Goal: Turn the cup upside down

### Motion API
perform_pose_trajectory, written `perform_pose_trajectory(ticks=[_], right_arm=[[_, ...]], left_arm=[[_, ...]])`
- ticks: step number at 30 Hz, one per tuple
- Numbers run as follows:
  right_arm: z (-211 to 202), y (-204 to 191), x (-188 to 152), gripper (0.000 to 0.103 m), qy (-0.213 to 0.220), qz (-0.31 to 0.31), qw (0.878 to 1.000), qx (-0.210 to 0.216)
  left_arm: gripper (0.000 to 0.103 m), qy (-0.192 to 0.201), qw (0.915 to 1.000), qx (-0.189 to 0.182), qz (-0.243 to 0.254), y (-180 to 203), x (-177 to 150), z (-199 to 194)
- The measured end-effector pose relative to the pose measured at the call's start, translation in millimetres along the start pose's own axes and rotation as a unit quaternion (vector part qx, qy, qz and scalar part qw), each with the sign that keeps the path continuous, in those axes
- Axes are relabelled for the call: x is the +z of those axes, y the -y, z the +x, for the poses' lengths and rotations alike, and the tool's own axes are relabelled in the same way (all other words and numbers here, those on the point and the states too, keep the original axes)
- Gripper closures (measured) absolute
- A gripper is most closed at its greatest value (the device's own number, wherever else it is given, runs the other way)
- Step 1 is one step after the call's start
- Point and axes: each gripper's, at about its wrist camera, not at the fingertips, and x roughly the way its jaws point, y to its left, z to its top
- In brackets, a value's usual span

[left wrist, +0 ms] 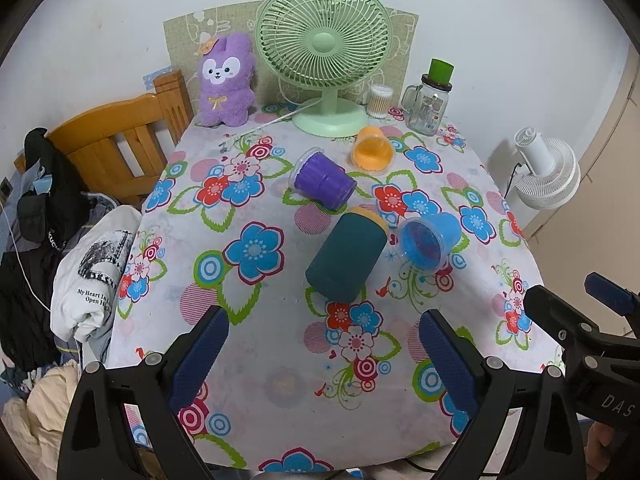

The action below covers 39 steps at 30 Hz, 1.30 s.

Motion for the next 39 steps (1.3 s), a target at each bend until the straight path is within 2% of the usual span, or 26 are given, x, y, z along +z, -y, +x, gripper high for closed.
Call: perform_pose_trajectory(ticks=[10,23,31,39], right_arm=[[2.6,1.8,4.9,0.0,-0.004,0.004,1.0,0.001],[6.4,7.5,16.9,0.0,-0.01,0.017,1.0,-0.007],[13.5,14.3,24.9,0.0,-0.02,0.036,0.999,-0.017],[33.6,34.4,33.5,0.0,-0.039,0.055,0.998,-0.017]], left_arm=[[0.006,-0.005,1.0,0.0,0.005,1.8,4.1,5.7],[0.006,-0.009,0.9993,-0.01,0.036,8.4,23.6,13.5],[0.006,-0.018,0.9965,-0.022,0.079,19.4,40.3,26.2],[0.006,-0.036,0.9869,-0.03,0.155,45.5,62.2,49.9]])
